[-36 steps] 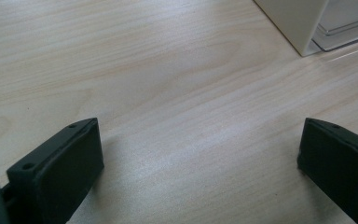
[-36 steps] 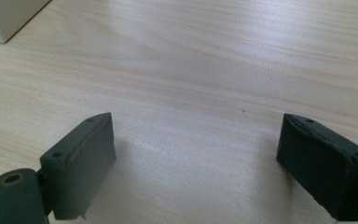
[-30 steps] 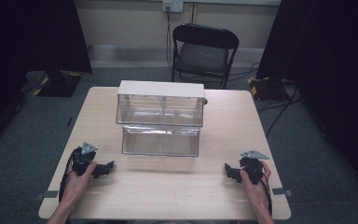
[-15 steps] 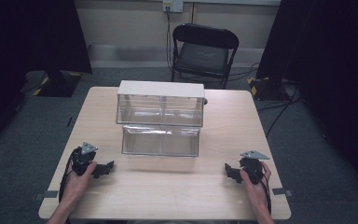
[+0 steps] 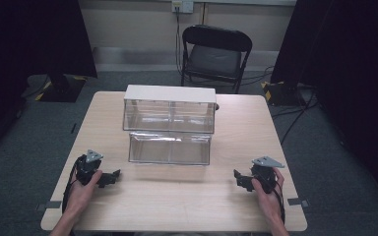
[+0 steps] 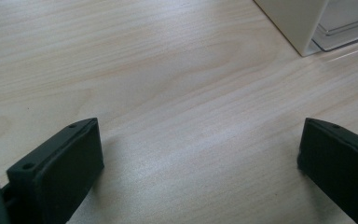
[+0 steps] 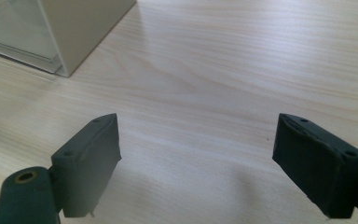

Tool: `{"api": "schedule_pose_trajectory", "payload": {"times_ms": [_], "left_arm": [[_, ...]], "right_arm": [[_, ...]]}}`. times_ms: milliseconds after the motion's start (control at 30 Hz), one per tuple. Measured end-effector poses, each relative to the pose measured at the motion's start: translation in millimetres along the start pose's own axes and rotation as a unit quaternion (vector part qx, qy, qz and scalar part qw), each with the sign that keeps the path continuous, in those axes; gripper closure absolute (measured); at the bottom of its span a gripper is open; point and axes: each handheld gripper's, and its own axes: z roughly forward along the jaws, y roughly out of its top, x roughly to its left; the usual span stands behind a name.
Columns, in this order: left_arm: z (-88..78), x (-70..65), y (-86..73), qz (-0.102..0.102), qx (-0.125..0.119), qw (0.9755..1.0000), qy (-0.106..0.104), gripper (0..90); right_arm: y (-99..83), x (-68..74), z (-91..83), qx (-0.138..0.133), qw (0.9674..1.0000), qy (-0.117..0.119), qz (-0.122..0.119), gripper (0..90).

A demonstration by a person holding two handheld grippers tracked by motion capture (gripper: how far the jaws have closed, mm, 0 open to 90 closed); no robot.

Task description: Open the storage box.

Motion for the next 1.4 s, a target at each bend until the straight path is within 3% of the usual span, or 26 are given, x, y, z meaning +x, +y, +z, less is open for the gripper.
{"api": "schedule_pose_trajectory", "payload": {"times_ms": [167, 800, 1400], "left_arm": [[0.0, 0.0, 0.0, 0.000, 0.000, 1.0000, 0.001, 0.0], [0.0, 0.0, 0.0, 0.000, 0.000, 1.0000, 0.000, 0.0], [0.3, 0.4, 0.3, 0.003, 0.001, 1.0000, -0.001, 0.0]], "right_arm": [[4.9, 4.9, -3.3, -0.007, 0.9998, 0.020, 0.003, 14.3], [23.5, 36.2, -21.7, -0.041, 0.9960, 0.075, -0.026, 14.4], [30.6, 76.2, -9.5, -0.032, 0.9906, 0.117, -0.063, 14.3]]}}
